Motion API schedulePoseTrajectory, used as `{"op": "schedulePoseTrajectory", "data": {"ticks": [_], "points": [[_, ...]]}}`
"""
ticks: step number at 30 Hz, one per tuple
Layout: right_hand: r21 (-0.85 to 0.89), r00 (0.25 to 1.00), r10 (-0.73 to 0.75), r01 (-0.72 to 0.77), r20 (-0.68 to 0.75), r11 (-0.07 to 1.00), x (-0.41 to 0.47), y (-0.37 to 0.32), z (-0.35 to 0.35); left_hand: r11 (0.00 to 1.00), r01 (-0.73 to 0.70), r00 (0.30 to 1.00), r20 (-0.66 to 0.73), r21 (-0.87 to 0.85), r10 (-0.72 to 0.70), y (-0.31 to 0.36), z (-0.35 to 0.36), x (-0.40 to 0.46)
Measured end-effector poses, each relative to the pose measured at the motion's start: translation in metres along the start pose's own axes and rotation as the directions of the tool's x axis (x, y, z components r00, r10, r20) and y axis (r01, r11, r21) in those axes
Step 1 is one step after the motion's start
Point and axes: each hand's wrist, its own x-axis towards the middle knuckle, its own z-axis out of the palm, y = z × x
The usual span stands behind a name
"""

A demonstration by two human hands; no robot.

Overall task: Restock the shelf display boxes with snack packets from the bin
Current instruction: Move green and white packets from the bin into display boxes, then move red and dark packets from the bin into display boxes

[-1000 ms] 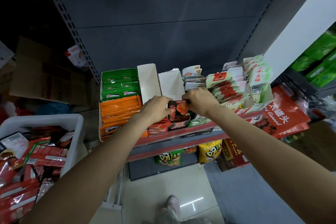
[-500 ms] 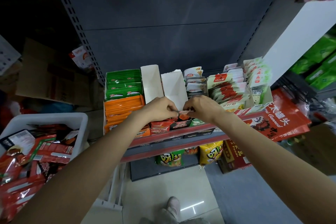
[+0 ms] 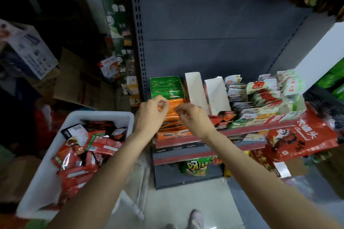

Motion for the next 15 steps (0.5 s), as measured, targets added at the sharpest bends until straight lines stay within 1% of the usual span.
{"op": "schedulePoseTrajectory", "data": {"ticks": [1, 4, 8, 10, 13, 14, 15], "points": [[0.018, 0.999, -0.016, 0.016, 0.031, 1.000, 0.001, -0.016, 0.021, 0.999, 0.042, 0.999, -0.020, 0.015, -0.042, -0.022, -0.014, -0.009], [0.040, 0.990, -0.047, 0.042, 0.133, 0.998, 0.002, -0.060, 0.085, 0.981, 0.179, 0.984, -0.021, 0.074, -0.177, -0.092, -0.053, -0.038], [0.044, 0.964, -0.009, -0.003, 0.264, 0.999, 0.005, -0.099, 0.165, 0.923, 0.352, 0.936, -0.076, 0.154, -0.344, -0.181, -0.094, -0.079], [0.000, 0.937, 0.059, -0.063, 0.344, 0.998, 0.010, -0.107, 0.204, 0.878, 0.428, 0.902, -0.045, 0.215, -0.429, -0.222, -0.106, -0.097], [-0.056, 0.887, 0.182, -0.175, 0.425, 0.983, 0.017, -0.110, 0.250, 0.834, 0.500, 0.859, -0.016, 0.232, -0.511, -0.279, -0.113, -0.116], [-0.065, 0.871, 0.219, -0.212, 0.441, 0.975, 0.021, -0.111, 0.262, 0.831, 0.504, 0.852, 0.022, 0.236, -0.523, -0.293, -0.114, -0.120], [-0.080, 0.849, 0.258, -0.250, 0.461, 0.965, 0.024, -0.111, 0.273, 0.832, 0.505, 0.840, 0.092, 0.232, -0.535, -0.303, -0.113, -0.124]]}}
